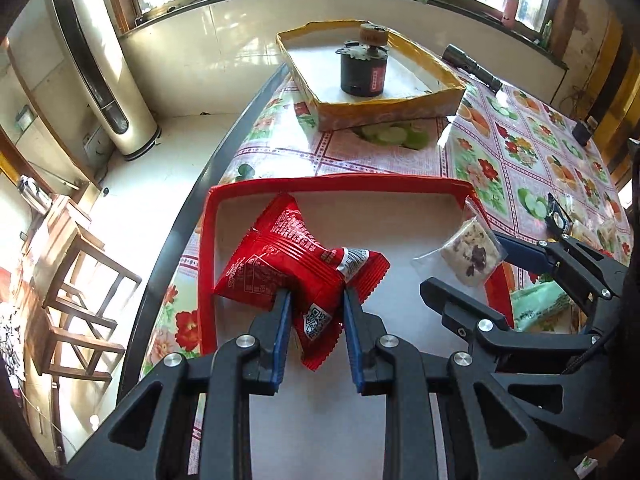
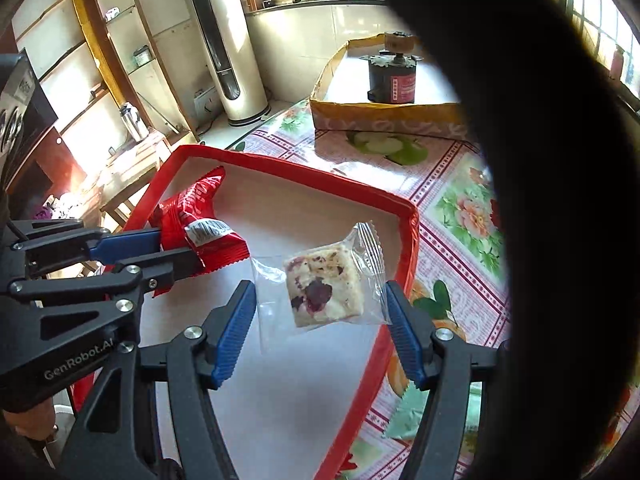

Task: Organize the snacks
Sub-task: 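Open left gripper over red tray while right gripper releases nougat packet into it, then move left gripper to clear peanut packet while right gripper approaches red peanut bag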

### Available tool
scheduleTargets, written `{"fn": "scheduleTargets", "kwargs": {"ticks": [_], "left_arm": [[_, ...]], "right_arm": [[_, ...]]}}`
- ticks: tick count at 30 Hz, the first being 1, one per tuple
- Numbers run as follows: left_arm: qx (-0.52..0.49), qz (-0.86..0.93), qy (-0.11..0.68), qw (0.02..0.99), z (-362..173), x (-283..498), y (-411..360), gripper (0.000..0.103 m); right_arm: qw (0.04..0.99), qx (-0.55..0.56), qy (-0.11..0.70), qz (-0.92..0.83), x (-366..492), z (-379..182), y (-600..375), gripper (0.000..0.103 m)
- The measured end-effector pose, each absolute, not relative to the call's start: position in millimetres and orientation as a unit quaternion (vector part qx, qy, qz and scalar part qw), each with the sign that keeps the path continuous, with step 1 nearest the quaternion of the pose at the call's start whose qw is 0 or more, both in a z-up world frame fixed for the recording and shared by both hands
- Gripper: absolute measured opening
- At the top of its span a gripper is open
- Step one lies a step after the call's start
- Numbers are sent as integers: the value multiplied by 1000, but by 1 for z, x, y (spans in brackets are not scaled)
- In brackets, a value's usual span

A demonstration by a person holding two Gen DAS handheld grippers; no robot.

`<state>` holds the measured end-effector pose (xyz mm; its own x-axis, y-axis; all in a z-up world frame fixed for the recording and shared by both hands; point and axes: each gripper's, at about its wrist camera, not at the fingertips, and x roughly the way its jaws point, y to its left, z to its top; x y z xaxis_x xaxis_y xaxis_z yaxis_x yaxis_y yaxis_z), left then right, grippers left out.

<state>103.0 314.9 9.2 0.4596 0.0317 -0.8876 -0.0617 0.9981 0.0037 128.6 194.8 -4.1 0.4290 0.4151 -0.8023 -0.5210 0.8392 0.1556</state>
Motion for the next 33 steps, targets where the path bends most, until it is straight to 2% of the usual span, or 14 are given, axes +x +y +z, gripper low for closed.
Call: {"fn": "scheduleTargets", "kwargs": {"ticks": [8,11,13,23,33], "left_arm": [[-4,31,518,855,12,103,315,32],[-3,34,515,856,15,99,313,43],[-3,37,514,857,17,95,312,54],[16,35,503,863,24,67,281,56],[-4,-13,514,858,24,34,211,58]], "right_arm": [[841,-60,460,280,142,-7,199,68],[840,-49,462,279,140,-7,193,68],[841,-43,464,275,136,-5,187,68],[843,3,472,259,96,5,128,75],[842,65,505,180,36,-18,1,80]]}}
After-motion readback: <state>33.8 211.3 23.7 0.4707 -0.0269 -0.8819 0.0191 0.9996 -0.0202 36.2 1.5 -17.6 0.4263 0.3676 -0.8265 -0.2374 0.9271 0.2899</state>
